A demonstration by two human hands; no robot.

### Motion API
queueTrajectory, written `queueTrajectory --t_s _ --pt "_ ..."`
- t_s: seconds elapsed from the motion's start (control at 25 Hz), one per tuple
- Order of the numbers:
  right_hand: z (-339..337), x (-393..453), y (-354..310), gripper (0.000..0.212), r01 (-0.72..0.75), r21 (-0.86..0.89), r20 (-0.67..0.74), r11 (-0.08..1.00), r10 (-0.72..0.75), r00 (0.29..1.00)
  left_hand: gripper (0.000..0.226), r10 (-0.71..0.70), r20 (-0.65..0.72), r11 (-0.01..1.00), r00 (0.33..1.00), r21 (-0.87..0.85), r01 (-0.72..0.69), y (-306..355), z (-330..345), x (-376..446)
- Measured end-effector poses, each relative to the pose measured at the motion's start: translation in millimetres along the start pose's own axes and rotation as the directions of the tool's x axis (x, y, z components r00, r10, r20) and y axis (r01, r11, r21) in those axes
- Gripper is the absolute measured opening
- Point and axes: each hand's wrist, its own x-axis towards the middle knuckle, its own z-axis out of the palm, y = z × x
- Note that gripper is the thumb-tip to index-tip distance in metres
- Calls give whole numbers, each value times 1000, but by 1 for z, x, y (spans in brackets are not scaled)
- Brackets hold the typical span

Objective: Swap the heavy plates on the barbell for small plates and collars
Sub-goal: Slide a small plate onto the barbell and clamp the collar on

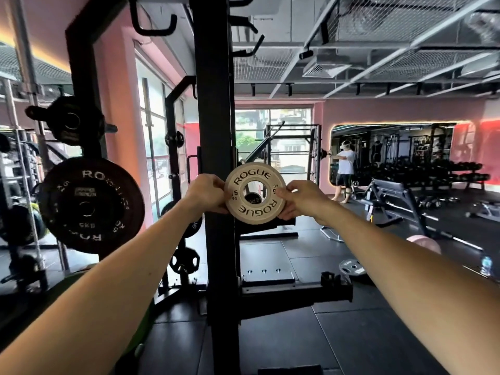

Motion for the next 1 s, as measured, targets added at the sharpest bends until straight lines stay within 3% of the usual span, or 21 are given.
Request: queueTrajectory --t_s 0.16,0.32,0.56,0.72,0.8,1.0 --pt "8 35 22 23 -18 -22 3 1000 18 1000 16 -6 14 999 1000 33 6 -25 10 38" --pt "13 61 48 21 14 -38 35 999 -12 999 29 81 -5 979 997 191 -78 -54 22 67" --pt "6 68 49 18 95 -184 72 978 -83 994 31 181 90 941 979 272 -199 -58 23 80" --pt "13 66 63 14 184 -248 29 951 -182 983 29 338 142 796 930 483 -364 -56 24 77" --pt "17 70 74 10 214 -281 -19 936 -228 973 33 422 105 759 901 502 -414 -65 25 75" --pt "22 96 82 17 153 -294 -54 943 -176 983 30 377 66 770 924 532 -352 -73 33 100"
